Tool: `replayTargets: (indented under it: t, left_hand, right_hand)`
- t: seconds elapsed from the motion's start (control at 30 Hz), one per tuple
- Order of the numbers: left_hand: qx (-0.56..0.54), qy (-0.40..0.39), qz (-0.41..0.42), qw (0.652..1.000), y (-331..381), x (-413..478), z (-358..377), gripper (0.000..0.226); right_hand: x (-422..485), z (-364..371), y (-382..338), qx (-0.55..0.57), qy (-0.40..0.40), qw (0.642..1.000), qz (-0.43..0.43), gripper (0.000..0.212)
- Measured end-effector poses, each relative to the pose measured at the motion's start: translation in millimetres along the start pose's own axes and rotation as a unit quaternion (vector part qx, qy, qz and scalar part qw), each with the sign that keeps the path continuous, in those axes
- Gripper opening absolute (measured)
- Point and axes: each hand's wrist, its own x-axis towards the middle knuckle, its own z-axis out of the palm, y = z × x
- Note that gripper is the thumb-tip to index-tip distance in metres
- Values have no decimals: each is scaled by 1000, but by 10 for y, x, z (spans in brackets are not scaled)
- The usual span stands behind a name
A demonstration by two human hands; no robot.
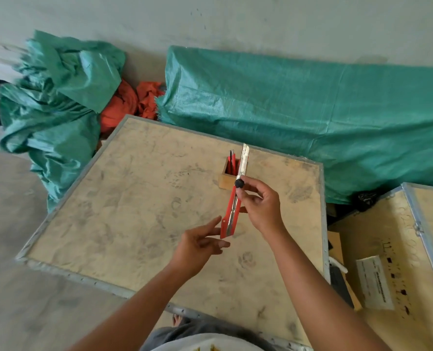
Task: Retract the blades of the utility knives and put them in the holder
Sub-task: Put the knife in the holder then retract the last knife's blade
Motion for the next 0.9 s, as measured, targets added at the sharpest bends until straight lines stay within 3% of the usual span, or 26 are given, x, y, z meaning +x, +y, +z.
replayTargets:
  t: [0.2,0.3,0.73,0.9]
  left_hand:
    - [-41,2,25,999,59,-150,-216,51]
    - [-71,8,37,997,97,-209,-315,51]
    - [-84,4,63,994,248,-259,-641,48]
    - [-80,-20,57,995,264,-315,-654,47]
  right_hand:
    - [-252,186,-144,8,-11,1000,5,28]
    - [-373,264,-238,3,-55,998,19,24]
    - [-676,395,-378,-137,-158,976,-54,20]
    - [-718,358,-440,-180,-175,966,-62,29]
